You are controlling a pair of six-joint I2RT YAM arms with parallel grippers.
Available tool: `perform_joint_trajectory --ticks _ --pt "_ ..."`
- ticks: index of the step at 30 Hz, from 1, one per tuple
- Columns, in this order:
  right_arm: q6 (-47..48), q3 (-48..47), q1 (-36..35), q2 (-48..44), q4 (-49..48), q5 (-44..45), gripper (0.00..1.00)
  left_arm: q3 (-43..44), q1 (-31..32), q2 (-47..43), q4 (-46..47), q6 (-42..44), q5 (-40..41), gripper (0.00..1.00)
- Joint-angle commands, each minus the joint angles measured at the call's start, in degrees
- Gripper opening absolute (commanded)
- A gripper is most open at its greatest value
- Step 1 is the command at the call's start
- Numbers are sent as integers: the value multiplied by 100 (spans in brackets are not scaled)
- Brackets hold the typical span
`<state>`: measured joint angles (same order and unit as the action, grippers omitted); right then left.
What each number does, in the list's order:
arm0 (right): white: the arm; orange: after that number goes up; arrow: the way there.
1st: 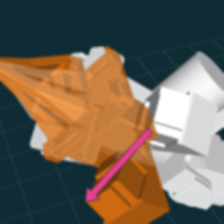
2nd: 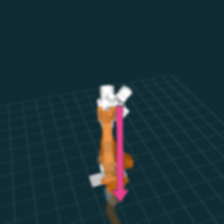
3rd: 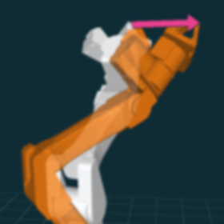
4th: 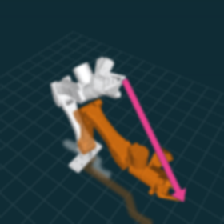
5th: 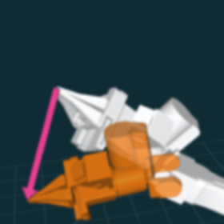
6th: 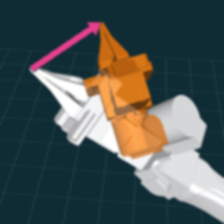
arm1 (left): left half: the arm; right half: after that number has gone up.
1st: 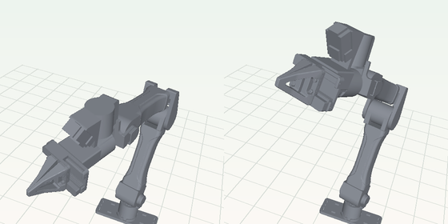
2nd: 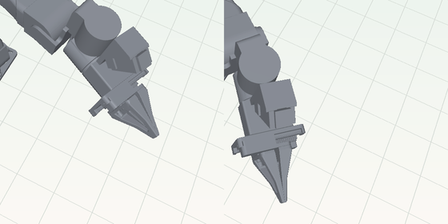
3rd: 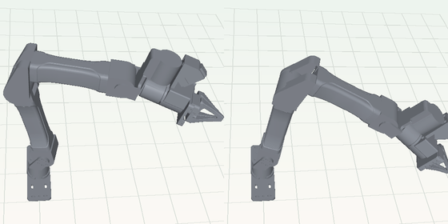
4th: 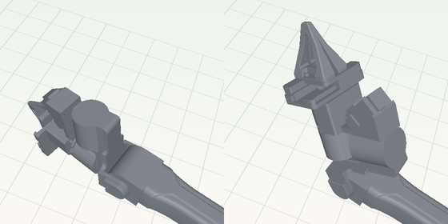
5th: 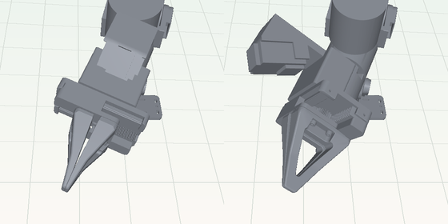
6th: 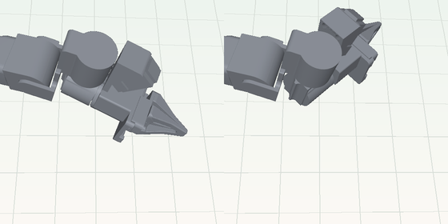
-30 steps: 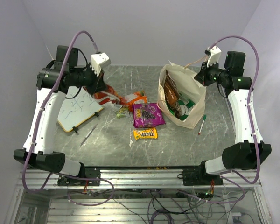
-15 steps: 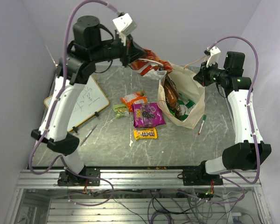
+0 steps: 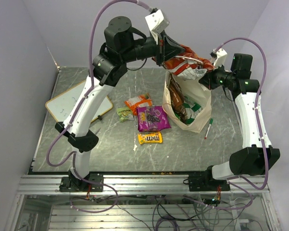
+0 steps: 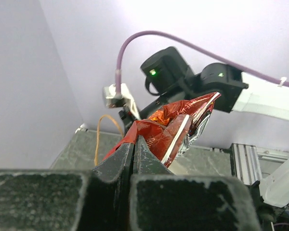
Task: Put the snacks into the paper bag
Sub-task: Place the snack in the paper bag.
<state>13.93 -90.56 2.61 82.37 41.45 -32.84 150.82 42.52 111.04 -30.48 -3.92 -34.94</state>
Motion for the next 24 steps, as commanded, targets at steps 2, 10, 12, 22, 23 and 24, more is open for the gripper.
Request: perform_joint_trajectory --ticks 2,10,12,22,23,24 --pt "-176 28 -50 -102 -20 -262 0 197 325 233 674 -196 -33 7" --pt "-423 24 -41 -219 -25 191 0 21 725 711 1005 73 -538 7" --pt "-430 70 -41 -296 -19 150 0 140 784 941 1030 202 -626 7" --pt "-435 128 -37 -432 -11 221 0 51 998 1172 1093 32 -413 7" --pt "-435 127 -39 -424 -11 233 0 -93 1002 1152 1102 85 -455 7" --pt "-435 125 -41 -431 -14 248 0 -216 1002 1136 1089 142 -501 7"
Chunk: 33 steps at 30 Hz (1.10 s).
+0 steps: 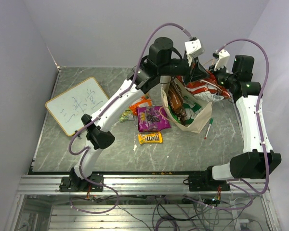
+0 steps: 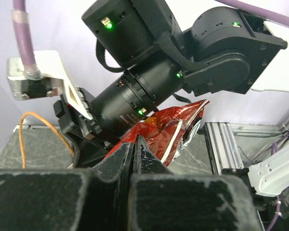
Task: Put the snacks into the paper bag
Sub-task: Place the snack in the paper bag.
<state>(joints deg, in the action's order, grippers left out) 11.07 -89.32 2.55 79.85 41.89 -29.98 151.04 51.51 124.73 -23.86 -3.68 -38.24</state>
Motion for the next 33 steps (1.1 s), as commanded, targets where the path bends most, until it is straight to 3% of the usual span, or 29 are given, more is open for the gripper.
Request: perform_joint_trajectory --ticks 1,8,13,20,25,33 --pt "-149 -6 -29 -192 -51 -37 0 -385 97 -242 417 182 -238 7" --pt "-106 71 -32 -274 -73 55 0 -728 89 -64 -85 924 -909 7" --pt "-83 56 -26 -317 -58 129 0 -666 72 -41 -976 1785 -909 7" --pt "-70 31 -26 -282 -26 38 0 -1003 1 -223 -1725 2671 485 7" --pt "-54 46 -26 -295 -35 25 0 -1116 -77 -74 -1664 2574 1637 10" --pt "-51 15 -21 -231 -23 -25 0 -779 15 391 -2131 2690 2265 21"
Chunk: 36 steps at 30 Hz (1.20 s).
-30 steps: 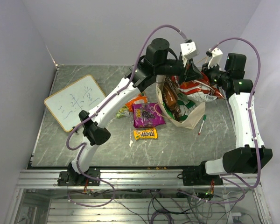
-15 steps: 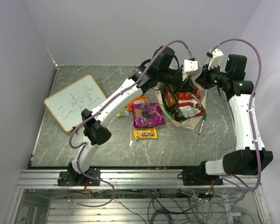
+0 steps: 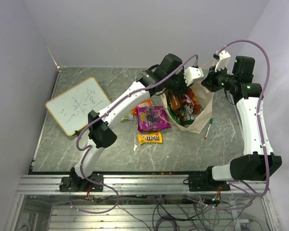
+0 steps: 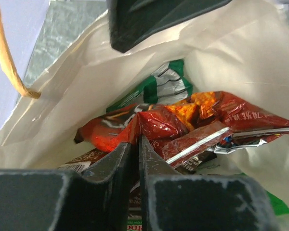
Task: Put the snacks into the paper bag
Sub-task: Place the snack in the paper bag.
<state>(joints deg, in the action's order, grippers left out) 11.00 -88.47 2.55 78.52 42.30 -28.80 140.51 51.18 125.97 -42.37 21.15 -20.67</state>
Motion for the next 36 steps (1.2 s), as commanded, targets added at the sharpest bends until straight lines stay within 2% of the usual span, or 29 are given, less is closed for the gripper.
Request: perform_joint_trajectory --ticks 1,12,17,22,29,36 --pt "-46 -66 -26 -86 -72 -150 0 283 71 295 -316 232 456 25" --pt "-47 -108 -26 -74 -76 -89 0 225 368 413 -235 337 860 50" --pt "-61 -98 -26 -39 -124 -3 0 -34 367 -196 131 294 809 75" --pt "-55 -99 -25 -22 -154 -14 0 -105 367 -639 243 153 732 96" --pt "26 -120 -26 -30 -215 30 0 -373 367 -1193 139 59 721 99" --pt "180 -188 -26 58 -314 114 0 -1731 328 -2332 129 232 1290 98"
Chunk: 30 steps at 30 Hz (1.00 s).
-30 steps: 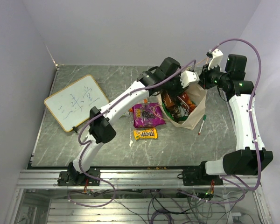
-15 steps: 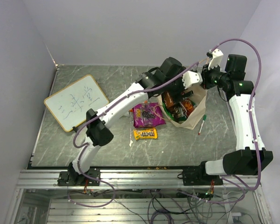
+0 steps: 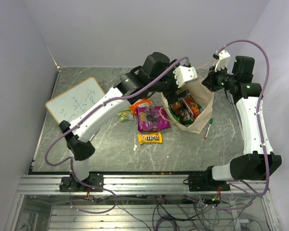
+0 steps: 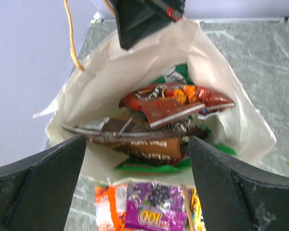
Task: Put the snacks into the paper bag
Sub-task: Place the snack in the paper bag, then pick up the snack from the center of the board.
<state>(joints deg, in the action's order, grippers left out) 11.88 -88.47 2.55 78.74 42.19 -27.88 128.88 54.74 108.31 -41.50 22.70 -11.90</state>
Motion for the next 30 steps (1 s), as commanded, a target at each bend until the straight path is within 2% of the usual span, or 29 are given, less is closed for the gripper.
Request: perform_joint_trajectory --ticks 1,7,16,23,30 --pt "92 -186 -26 32 -341 30 0 -773 -57 -732 33 72 481 97" --pt "98 -65 -26 -50 -630 120 0 -2121 -594 -1573 112 -288 609 96" --pt "97 246 -17 -240 -920 182 0 -4630 -1987 -2475 1221 -1367 -257 95" --pt "34 380 -9 -415 -987 142 0 -5765 -2573 -2234 2054 -2185 -1023 95" --pt "16 369 -9 -462 -899 107 0 -6006 -2797 -1554 2491 -2708 -1437 95"
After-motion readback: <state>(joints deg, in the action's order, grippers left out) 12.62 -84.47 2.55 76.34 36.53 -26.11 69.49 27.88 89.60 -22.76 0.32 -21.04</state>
